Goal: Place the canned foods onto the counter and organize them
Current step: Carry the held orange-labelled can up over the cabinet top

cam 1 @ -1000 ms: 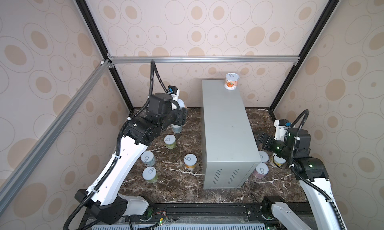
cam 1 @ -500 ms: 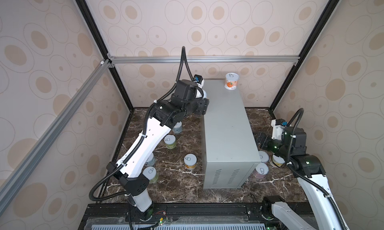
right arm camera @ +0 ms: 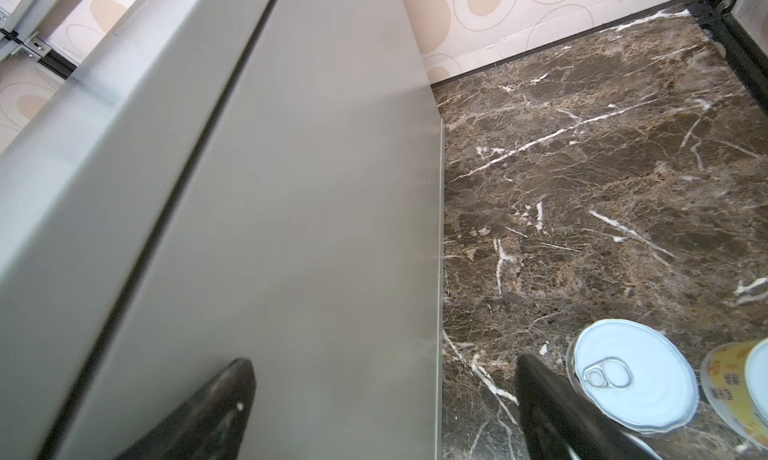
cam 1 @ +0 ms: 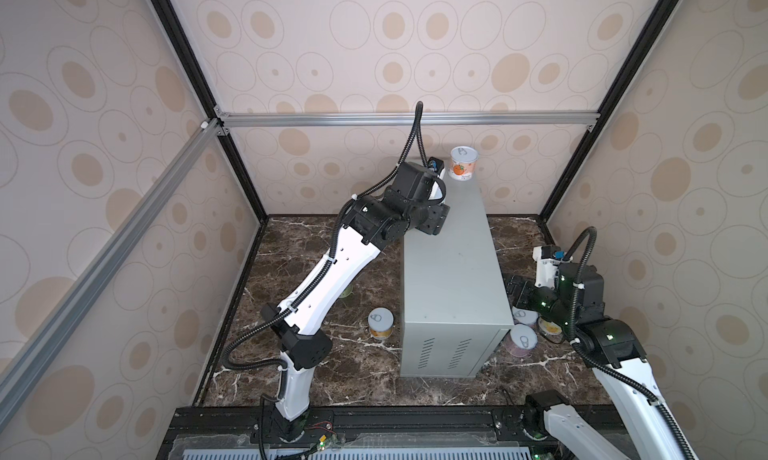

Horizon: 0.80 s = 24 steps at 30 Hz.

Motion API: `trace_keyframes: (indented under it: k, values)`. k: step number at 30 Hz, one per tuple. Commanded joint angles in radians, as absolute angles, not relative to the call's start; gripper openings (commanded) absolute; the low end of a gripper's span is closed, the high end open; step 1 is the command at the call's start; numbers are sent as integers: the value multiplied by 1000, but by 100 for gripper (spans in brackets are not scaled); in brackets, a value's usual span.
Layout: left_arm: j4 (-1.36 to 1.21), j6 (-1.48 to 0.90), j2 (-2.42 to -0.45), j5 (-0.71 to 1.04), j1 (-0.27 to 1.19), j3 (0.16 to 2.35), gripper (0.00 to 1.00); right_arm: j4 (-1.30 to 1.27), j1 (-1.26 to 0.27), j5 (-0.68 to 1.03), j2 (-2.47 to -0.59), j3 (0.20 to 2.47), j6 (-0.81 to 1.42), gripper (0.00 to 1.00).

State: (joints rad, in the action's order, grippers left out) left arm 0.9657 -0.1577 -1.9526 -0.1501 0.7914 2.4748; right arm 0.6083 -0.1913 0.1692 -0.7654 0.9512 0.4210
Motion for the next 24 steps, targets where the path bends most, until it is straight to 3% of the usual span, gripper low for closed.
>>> trace_keyframes:
  k: [1,24]
  values:
    - [929,-126,-1950,-181,796,2534,57,591,-216,199,-744,940,415,99]
    - [901,-74,-1989,-193,814,2546,98,664,-216,132,-706,980,399,100]
